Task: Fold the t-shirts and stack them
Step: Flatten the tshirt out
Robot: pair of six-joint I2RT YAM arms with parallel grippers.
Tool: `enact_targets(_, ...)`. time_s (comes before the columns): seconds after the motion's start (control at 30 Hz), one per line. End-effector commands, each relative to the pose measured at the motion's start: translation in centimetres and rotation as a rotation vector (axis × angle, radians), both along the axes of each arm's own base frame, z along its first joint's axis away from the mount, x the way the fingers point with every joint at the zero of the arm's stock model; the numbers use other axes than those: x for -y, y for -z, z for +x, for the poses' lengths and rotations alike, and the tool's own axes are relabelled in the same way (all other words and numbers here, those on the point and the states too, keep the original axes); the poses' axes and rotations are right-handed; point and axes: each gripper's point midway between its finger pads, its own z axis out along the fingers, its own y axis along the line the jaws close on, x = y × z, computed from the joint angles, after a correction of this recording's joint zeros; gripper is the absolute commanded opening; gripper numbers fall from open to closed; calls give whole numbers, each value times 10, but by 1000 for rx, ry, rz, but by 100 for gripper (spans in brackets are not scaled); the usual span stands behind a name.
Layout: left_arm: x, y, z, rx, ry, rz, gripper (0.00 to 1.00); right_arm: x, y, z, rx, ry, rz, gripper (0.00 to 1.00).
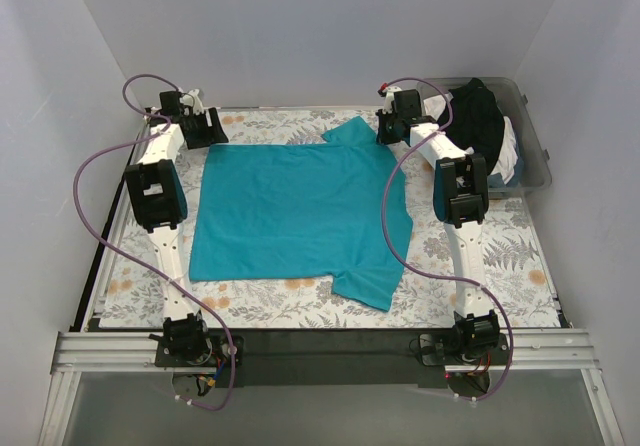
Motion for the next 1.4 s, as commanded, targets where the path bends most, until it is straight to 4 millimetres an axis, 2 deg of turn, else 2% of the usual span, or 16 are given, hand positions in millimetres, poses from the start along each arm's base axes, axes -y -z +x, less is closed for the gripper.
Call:
enact_targets(0.0,-11,-29,14,79,-21,28,67,-6,-53,9,98,-9,33,1)
enact_targets(0.1,-12,-35,19,103,-20,33,66,-8,-69,11,131,-12,47,1)
enact_targets(0.2,-15,-28,21,96,-21,44,63,-7,-75,12,146,-16,45,1)
enact_targets(0.43,-17,-5,16,56,-14,62,52,-8,-73,9,143,-26,41,1)
enact_targets(0.67,-18,13,10,12,-11,66,49,-10,-75,8,145,-37,48,1)
enact_targets(0.77,-18,16,9,6,-11,70,44,-10,-75,7,144,-44,48,1)
enact_targets(1.0,-17,4,9,24,2,56,30,-11,-78,6,148,-49,48,1)
enact_targets(1.2,-17,-11,8,41,12,21,32,-11,-81,5,151,-50,50,1)
enact_targets(1.37,-20,-12,9,43,0,9,24,-11,-83,5,154,-50,51,1)
